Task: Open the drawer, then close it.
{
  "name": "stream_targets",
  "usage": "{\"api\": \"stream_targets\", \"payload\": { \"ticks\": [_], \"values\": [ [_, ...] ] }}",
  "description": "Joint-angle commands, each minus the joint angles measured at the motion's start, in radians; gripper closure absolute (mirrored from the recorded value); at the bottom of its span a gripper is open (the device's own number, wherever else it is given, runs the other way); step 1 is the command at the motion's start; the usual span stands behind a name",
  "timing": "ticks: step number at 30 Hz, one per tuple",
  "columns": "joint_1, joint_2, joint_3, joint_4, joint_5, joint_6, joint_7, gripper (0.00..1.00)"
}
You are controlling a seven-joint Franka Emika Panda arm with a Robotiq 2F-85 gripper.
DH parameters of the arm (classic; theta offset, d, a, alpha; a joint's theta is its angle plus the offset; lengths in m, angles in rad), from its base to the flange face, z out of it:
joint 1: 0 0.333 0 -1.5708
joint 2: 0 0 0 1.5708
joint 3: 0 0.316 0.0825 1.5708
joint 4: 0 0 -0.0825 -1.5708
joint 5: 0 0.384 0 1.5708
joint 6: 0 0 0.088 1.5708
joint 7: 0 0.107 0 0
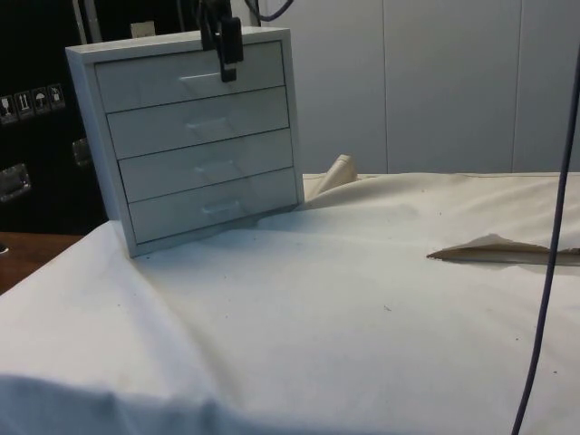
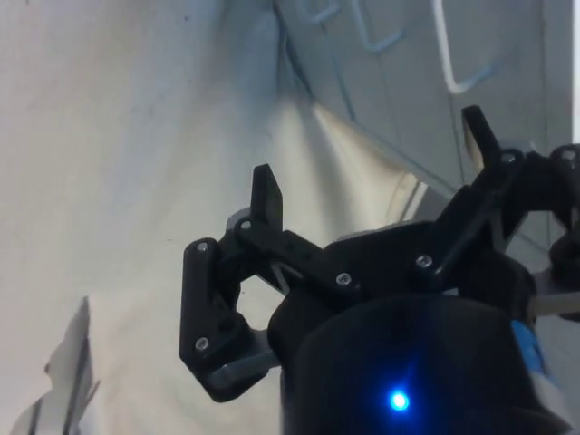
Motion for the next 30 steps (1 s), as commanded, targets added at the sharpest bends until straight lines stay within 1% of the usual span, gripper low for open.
{"api": "stream_targets", "payload": {
  "ticks": [1, 4, 6, 7, 8, 14, 15, 16, 18, 19, 20, 22, 23, 24, 26, 30],
  "values": [
    [0.002, -0.002, 0.001, -0.002, -0.037, 0.013, 0.030, 0.00],
    [0.004, -0.001, 0.012, -0.010, -0.064, 0.015, 0.058, 0.00],
    [0.002, -0.002, 0.023, -0.018, -0.091, 0.016, 0.081, 0.00],
    [0.001, -0.001, 0.025, -0.015, -0.068, 0.000, 0.067, 0.00],
    [0.002, -0.002, 0.026, -0.021, -0.100, 0.016, 0.088, 0.00],
    [0.001, -0.004, 0.037, -0.030, -0.164, 0.018, 0.125, 0.00],
    [0.001, -0.001, 0.039, -0.029, -0.143, 0.008, 0.114, 0.00],
    [0.001, -0.004, 0.038, -0.030, -0.173, 0.018, 0.131, 0.00],
    [0.001, -0.005, 0.039, -0.031, -0.201, 0.023, 0.148, 0.00],
    [0.001, -0.005, 0.039, -0.031, -0.201, 0.023, 0.148, 0.00],
    [0.002, -0.004, 0.040, -0.033, -0.218, 0.027, 0.159, 0.00],
    [0.002, -0.002, 0.041, -0.035, -0.233, 0.033, 0.168, 0.00],
    [0.001, -0.001, 0.043, -0.034, -0.213, 0.020, 0.156, 0.00],
    [0.001, -0.001, 0.042, -0.037, -0.240, 0.035, 0.173, 0.00],
    [-0.001, -0.001, 0.041, -0.045, -0.256, 0.064, 0.187, 0.00],
    [-0.003, 0.002, 0.036, -0.050, -0.269, 0.102, 0.200, 0.00]
  ]
}}
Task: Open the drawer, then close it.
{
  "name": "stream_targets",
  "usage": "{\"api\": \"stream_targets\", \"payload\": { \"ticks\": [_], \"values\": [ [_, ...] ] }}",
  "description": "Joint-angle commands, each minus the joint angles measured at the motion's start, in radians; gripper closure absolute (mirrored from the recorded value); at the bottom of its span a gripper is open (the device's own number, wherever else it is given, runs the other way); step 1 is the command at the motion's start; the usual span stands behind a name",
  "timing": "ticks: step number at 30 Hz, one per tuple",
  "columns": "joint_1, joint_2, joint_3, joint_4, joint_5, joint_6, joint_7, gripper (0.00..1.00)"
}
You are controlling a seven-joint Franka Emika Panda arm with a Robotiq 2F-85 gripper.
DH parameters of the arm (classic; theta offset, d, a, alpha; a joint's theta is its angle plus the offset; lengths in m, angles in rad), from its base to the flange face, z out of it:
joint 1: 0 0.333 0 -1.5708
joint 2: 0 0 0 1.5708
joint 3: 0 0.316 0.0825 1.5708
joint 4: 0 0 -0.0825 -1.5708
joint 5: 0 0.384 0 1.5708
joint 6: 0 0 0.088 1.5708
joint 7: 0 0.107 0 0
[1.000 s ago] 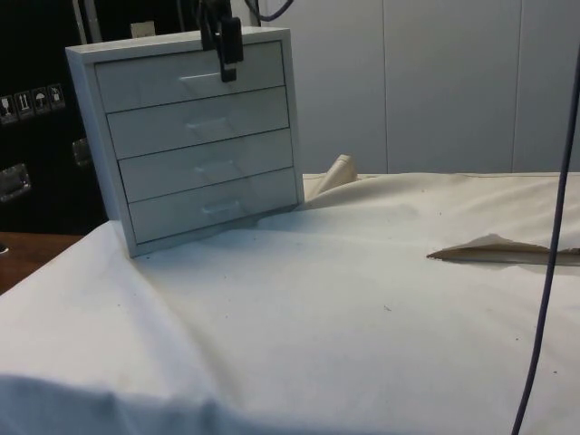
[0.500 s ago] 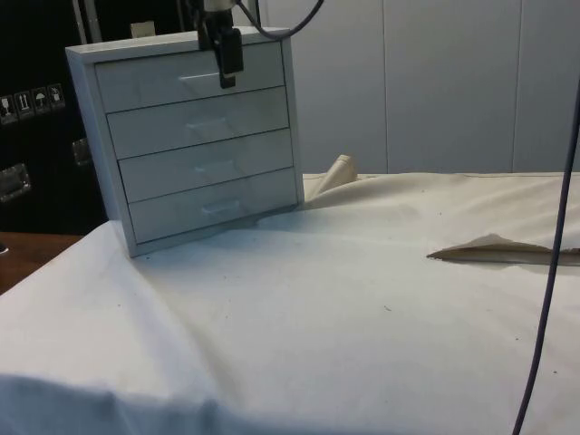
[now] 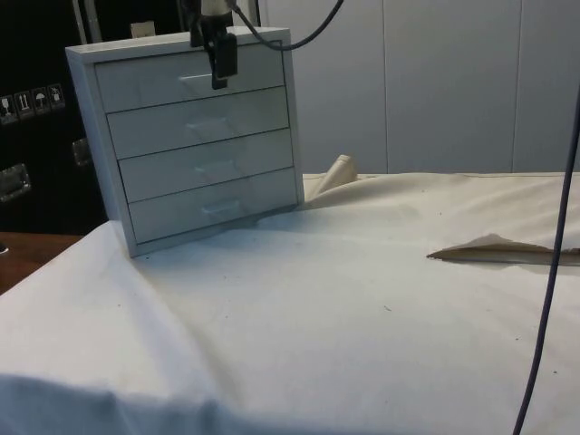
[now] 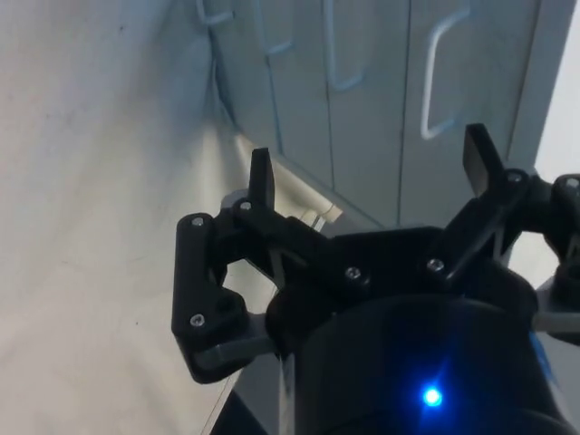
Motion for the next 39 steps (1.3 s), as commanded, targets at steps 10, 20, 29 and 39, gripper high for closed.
{"api": "stream_targets", "payload": {
  "ticks": [10, 20, 29, 39],
  "values": [
    [-0.004, 0.012, -0.012, -0.014, -0.020, 0.084, 0.022, 0.00],
    [-0.011, 0.018, -0.046, -0.049, -0.112, 0.147, 0.061, 0.00],
    [-0.011, 0.021, -0.052, -0.050, -0.164, 0.151, 0.101, 0.00],
    [-0.019, 0.078, -0.068, -0.047, -0.150, 0.208, 0.127, 0.00]
  ]
}}
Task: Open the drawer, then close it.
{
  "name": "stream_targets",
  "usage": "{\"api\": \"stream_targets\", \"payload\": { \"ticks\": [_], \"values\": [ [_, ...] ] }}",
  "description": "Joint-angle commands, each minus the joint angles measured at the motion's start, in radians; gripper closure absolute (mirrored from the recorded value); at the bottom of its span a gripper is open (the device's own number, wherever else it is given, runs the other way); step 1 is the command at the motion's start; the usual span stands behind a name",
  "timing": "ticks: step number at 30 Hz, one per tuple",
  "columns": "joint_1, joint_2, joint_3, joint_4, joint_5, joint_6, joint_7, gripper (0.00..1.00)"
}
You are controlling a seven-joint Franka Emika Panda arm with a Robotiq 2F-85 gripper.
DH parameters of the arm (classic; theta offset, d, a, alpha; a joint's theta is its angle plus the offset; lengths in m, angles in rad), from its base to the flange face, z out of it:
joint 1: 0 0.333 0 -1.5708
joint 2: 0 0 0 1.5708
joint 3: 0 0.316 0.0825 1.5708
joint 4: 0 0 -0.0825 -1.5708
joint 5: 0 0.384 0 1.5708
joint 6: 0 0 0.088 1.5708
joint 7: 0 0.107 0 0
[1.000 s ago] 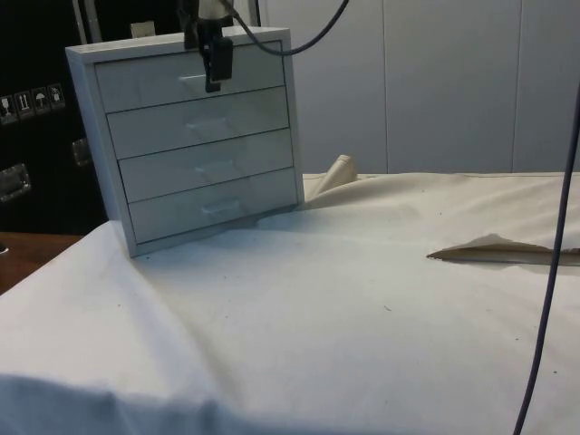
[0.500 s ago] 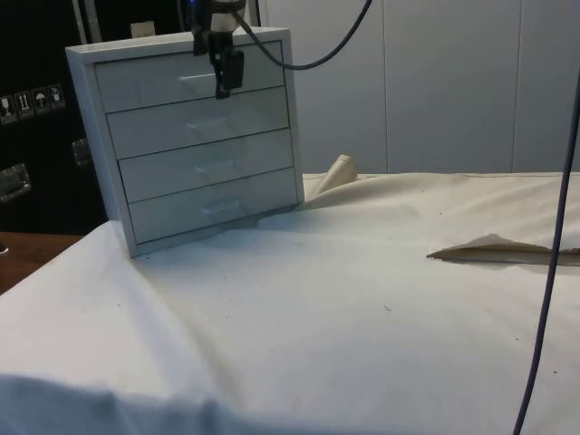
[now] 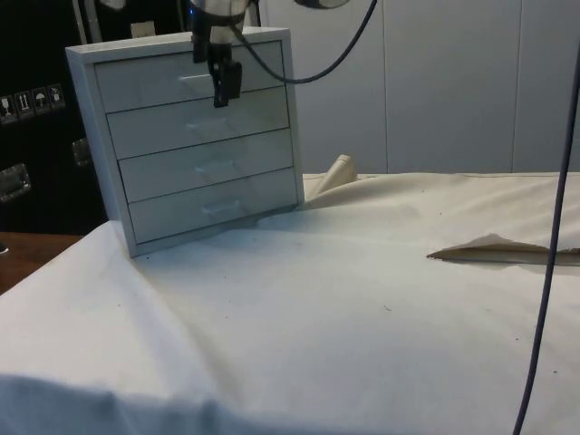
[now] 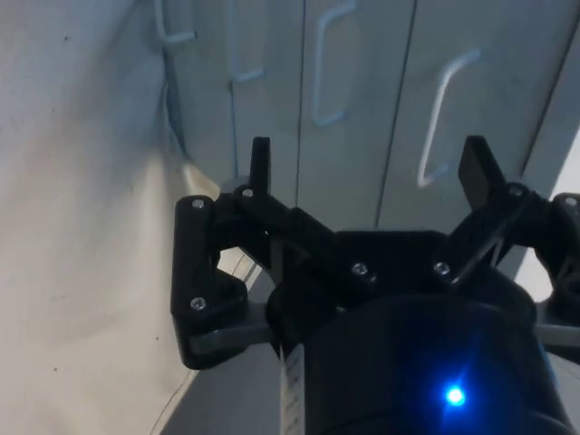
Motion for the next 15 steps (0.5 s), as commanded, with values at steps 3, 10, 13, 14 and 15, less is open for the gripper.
{"api": "stream_targets", "payload": {
  "ticks": [3, 10, 13, 14, 15],
  "values": [
    [-0.007, 0.029, -0.013, 0.006, 0.008, 0.047, 0.010, 0.00],
    [-0.009, 0.059, -0.032, 0.011, 0.021, 0.099, 0.032, 0.00],
    [-0.010, 0.073, -0.038, 0.008, 0.022, 0.116, 0.044, 0.00],
    [-0.011, 0.077, -0.039, 0.006, 0.021, 0.121, 0.049, 0.00],
    [-0.013, 0.089, -0.041, 0.004, 0.022, 0.131, 0.059, 0.00]
  ]
}}
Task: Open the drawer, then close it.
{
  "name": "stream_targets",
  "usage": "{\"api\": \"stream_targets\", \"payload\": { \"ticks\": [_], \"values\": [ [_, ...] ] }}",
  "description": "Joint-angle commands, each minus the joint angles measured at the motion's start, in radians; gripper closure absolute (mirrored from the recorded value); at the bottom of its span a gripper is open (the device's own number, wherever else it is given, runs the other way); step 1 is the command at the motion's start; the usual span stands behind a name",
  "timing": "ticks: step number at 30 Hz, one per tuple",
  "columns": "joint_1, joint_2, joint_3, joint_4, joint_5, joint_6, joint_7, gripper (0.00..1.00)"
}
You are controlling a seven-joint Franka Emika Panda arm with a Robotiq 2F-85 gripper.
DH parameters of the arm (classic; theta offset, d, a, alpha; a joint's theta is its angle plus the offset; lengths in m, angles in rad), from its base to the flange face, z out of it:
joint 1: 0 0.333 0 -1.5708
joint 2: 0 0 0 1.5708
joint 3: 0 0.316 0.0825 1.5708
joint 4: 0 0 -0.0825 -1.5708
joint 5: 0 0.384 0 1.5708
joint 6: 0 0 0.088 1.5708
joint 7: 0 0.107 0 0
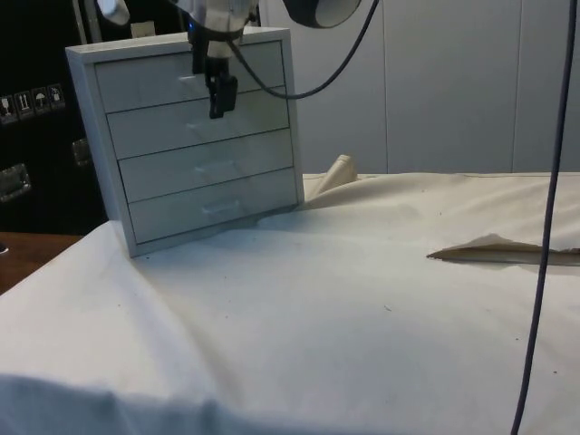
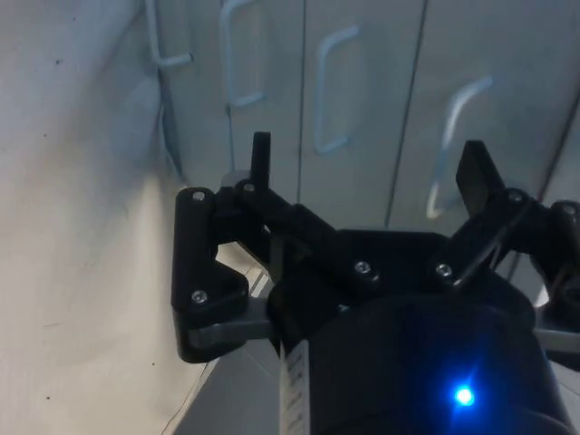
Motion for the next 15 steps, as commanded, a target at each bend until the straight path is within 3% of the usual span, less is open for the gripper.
{"api": "stream_targets", "payload": {
  "ticks": [1, 2, 3, 8, 15],
  "values": [
    [-0.006, 0.012, 0.001, -0.003, 0.004, 0.023, 0.004, 0.00],
    [0.000, 0.008, -0.001, -0.001, 0.000, 0.006, 0.005, 0.00],
    [-0.007, 0.018, 0.000, -0.003, 0.005, 0.027, 0.009, 0.00],
    [-0.005, 0.035, -0.010, 0.009, 0.001, 0.034, 0.027, 0.02],
    [-0.003, 0.038, -0.014, 0.017, -0.002, 0.030, 0.035, 0.38]
  ]
}}
